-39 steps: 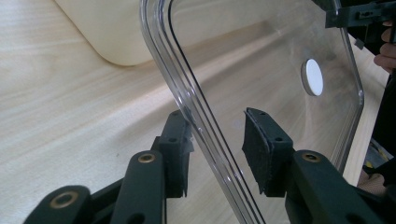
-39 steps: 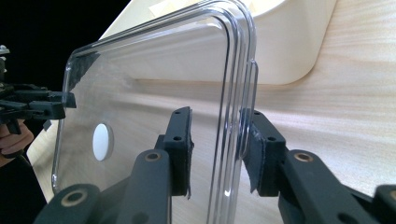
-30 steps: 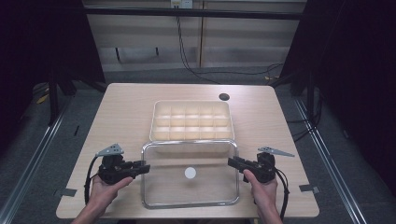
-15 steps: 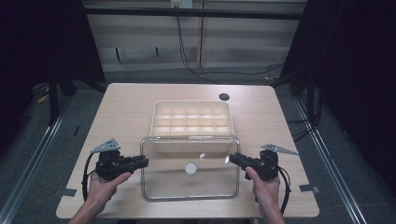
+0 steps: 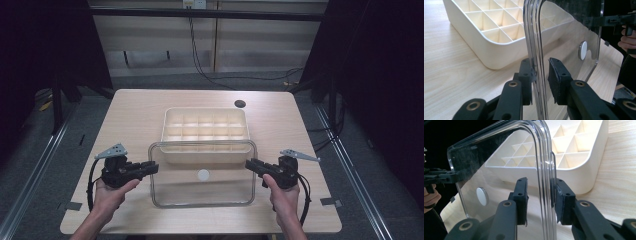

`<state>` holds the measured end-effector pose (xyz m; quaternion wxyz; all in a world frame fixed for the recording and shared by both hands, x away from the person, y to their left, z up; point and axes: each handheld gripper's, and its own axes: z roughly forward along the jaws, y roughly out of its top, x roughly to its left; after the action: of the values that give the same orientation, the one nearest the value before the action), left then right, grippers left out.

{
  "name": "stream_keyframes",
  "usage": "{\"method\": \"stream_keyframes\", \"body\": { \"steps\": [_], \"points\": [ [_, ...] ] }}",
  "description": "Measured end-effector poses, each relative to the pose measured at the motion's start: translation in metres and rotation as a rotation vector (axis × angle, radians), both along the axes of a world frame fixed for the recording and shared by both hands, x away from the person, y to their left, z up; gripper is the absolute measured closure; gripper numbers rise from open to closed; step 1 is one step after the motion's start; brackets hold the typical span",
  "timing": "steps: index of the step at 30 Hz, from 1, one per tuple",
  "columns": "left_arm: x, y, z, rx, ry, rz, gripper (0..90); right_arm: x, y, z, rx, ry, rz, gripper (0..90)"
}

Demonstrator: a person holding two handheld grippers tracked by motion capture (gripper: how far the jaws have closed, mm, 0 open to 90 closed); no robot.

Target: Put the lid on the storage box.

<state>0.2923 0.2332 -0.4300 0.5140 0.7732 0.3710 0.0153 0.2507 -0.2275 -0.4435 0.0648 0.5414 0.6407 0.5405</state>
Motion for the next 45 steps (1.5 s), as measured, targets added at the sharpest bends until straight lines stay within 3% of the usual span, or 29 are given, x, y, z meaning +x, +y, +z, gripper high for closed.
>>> {"method": "stream_keyframes", "body": {
  "steps": [14, 25, 35, 45],
  "points": [
    [0.010, 0.002, 0.010, -0.047, -0.004, 0.012, 74.6, 0.008, 0.000, 0.009, 0.019, -0.021, -0.009, 66.3],
    [0.016, 0.003, 0.027, -0.063, -0.043, 0.012, 74.7, 0.015, 0.000, 0.021, 0.026, -0.047, -0.014, 66.3],
    [0.022, 0.003, 0.037, -0.051, -0.059, 0.017, 74.9, 0.026, 0.001, 0.030, 0.025, -0.061, -0.016, 65.8],
    [0.034, 0.001, 0.052, -0.048, -0.085, 0.032, 74.7, 0.041, 0.002, 0.054, -0.011, -0.097, -0.012, 65.2]
  ]
}}
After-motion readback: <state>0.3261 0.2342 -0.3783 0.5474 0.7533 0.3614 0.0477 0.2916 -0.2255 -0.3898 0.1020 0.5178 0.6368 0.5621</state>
